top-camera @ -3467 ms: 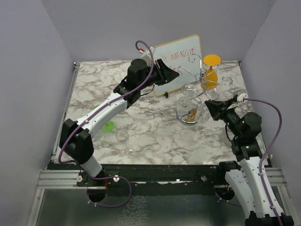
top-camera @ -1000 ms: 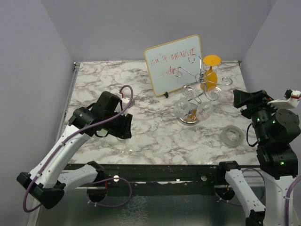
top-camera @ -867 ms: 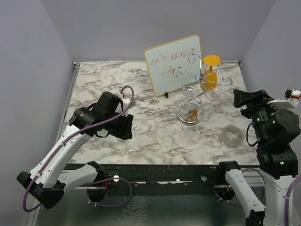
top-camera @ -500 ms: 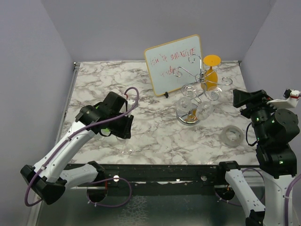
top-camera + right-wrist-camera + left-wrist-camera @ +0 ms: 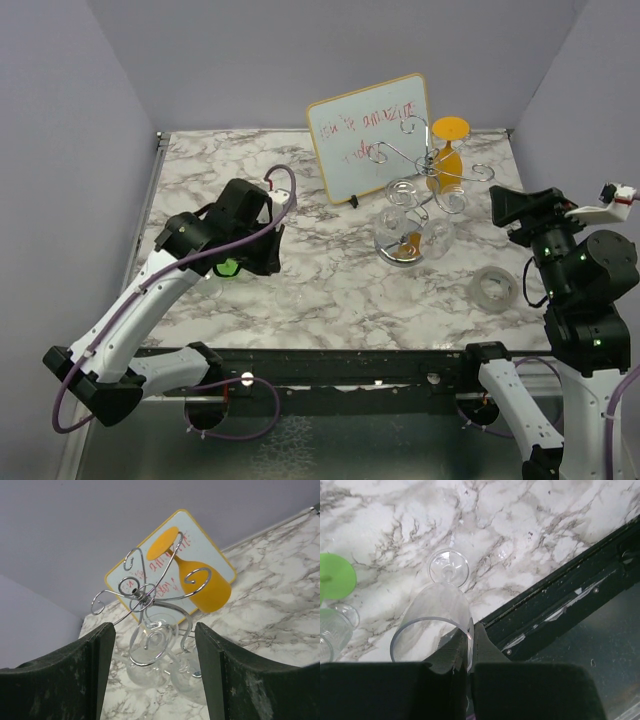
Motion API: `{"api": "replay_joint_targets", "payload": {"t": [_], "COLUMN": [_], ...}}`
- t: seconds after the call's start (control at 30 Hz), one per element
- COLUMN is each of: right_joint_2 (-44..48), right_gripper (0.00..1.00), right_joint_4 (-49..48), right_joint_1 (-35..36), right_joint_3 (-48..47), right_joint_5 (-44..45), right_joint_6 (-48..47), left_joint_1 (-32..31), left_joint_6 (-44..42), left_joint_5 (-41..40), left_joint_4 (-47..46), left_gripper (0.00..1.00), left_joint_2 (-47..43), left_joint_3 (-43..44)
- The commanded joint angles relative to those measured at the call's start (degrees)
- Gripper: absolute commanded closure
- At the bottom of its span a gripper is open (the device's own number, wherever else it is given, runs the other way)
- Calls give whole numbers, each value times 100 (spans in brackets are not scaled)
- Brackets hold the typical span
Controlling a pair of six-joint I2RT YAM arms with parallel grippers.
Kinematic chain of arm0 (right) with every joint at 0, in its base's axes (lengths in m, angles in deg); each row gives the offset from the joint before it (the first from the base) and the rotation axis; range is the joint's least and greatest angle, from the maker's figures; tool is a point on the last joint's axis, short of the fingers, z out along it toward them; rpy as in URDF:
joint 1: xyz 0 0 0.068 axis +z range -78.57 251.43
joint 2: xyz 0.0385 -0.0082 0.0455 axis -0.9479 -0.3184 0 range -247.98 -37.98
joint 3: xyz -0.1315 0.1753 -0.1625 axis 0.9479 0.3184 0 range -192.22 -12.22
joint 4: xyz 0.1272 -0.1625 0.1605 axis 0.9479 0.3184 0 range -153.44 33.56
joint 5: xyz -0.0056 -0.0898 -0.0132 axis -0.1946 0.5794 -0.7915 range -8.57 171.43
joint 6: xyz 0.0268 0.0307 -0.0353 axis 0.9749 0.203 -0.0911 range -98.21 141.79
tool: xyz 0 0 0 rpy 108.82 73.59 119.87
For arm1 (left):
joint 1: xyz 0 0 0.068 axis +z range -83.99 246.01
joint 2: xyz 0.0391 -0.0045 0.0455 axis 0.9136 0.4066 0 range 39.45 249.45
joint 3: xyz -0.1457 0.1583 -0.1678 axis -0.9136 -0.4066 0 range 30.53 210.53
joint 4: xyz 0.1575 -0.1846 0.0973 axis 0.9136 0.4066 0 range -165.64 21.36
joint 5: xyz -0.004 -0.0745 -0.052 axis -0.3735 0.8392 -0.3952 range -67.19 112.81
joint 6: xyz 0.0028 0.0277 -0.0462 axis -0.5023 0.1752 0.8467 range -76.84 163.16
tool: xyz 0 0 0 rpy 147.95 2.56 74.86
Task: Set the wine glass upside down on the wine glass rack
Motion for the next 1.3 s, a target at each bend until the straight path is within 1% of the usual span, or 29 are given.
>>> {"api": "replay_joint_targets", "payload": {"t": [0.0,0.1,0.2,0.37,0.43,0.57,0.67,0.8,0.83,0.87,0.93,1.03,1.13,1.17,1.27], "right_joint_2": [-265,-565,-734,-1129,-1405,-1660,-1907,-2176,-2256,-2339,-2482,-2579,-2876,-3013,-3484], "right_gripper": [31,34,34,34,39,40,39,38,39,41,42,41,38,37,35], "right_joint_4": [-382,-393,-438,-749,-807,-840,-968,-1432,-1455,-1339,-1004,-1023,-1206,-1224,-1133], "right_joint_1": [-6,-4,-8,-10,-6,-4,-1,-6,2,5,18,41,309,503,1558], "right_joint_3": [-99,-394,-631,-958,-1126,-1325,-1502,-1495,-1551,-1684,-1976,-2053,-2160,-2233,-2580], "right_joint_5": [-886,-1396,-1752,-2536,-2851,-2841,-3117,-3427,-3466,-3498,-3432,-3608,-3840,-3741,-2956], "right_joint_6": [-188,-249,-280,-122,-63,-109,50,436,441,341,109,134,249,220,-142], "left_joint_1": [-21,-21,-21,-21,-21,-19,-21,-16,-20,-21,-21,-21,-21,-21,-21], "left_joint_6": [242,558,877,1315,1463,1714,1888,2024,2028,2035,2067,2109,2136,2136,2128], "left_joint_5": [-388,-740,-954,-1623,-1855,-2162,-2289,-2523,-2558,-2571,-2504,-2357,-2296,-2294,-2364], "left_joint_4": [-549,-1020,-1662,-2661,-3035,-3976,-4649,-5277,-5417,-5547,-5823,-6162,-6309,-6313,-6350], "left_gripper": [100,100,100,100,100,100,100,100,100,100,100,100,100,100,100], "left_joint_2": [-73,-205,-509,-898,-1020,-1263,-1387,-1557,-1601,-1646,-1728,-1795,-1815,-1818,-1871], "left_joint_3": [389,408,251,-7,-94,-401,-656,-918,-985,-1048,-1185,-1381,-1469,-1470,-1491]}}
